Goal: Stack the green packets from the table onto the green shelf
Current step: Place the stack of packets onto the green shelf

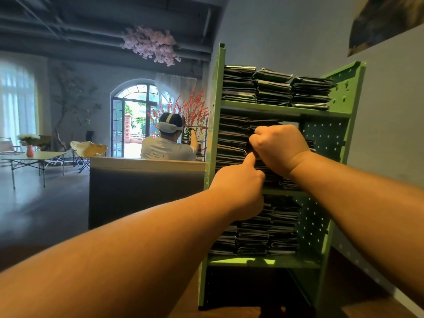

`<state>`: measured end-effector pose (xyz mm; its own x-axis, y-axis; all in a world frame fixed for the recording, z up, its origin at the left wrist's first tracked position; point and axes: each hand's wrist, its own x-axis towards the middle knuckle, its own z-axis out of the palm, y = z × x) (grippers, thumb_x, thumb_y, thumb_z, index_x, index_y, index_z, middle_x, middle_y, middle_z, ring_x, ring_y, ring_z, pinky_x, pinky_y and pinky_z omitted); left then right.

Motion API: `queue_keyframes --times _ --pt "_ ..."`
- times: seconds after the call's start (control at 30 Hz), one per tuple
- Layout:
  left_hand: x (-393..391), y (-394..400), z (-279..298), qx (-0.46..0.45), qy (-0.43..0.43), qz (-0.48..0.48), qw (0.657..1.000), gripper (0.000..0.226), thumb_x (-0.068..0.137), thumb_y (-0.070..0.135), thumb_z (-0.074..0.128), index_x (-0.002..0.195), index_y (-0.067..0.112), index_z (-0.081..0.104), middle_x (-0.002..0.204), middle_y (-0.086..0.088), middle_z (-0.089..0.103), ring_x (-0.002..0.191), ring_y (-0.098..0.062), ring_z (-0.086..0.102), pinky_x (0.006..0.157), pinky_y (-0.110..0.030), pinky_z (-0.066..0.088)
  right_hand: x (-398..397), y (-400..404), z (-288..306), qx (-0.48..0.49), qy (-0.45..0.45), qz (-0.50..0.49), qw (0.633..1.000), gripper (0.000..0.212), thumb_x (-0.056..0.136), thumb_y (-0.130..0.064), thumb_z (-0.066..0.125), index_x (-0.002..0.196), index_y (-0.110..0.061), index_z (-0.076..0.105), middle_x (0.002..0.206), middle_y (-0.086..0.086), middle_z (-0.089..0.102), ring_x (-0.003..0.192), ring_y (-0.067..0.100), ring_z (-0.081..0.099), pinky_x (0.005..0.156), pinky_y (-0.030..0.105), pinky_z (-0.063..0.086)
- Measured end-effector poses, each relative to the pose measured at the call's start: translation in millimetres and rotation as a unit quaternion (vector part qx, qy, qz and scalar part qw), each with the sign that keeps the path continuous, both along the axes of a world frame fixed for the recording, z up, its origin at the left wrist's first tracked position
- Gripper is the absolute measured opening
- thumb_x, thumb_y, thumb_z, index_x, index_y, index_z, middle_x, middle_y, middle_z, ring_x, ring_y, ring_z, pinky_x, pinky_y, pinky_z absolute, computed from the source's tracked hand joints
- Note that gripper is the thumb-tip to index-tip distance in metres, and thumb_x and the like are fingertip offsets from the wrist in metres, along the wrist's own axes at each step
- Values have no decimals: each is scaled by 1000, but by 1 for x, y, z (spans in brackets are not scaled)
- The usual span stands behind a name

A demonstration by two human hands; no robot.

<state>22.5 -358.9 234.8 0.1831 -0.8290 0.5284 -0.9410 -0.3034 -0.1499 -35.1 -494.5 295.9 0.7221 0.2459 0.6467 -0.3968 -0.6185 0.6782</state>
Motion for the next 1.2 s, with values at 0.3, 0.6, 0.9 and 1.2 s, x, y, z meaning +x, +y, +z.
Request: queue_keyframes --times 0.3,0.6,0.9,1.2 --pt "-1 -1 -2 15 0 5 1000 16 94 28 59 108 19 60 164 -13 16 60 -15 44 49 -28 28 -3 -3 2 -5 8 19 1000 20 77 -11 84 73 -6 65 64 9 59 47 25 55 42 25 36" --pt "-2 1 1 27 -5 6 1000 18 93 28 59 109 20 60 164 -15 16 59 -17 48 48 -30 30 -7 -2 0 -7 0 36 999 22 74 -9 85 70 -8 64 62 7 58 44 24 55 41 23 30" --pt "-9 2 4 15 12 8 1000 33 91 28 61 123 21 62 158 -14 21 59 -18 48 49 -31 32 -13 1 -4 6 -22 46 999 24 72 -4 86 68 -9 63 60 6 57 42 22 51 42 21 27" --pt "-10 12 6 9 9 8 1000 31 91 29 60 121 21 58 168 -9 10 64 -20 45 48 -31 28 -23 7 -10 29 -52 62 996 15 81 -6 80 78 -9 66 68 8 59 45 25 53 41 23 31"
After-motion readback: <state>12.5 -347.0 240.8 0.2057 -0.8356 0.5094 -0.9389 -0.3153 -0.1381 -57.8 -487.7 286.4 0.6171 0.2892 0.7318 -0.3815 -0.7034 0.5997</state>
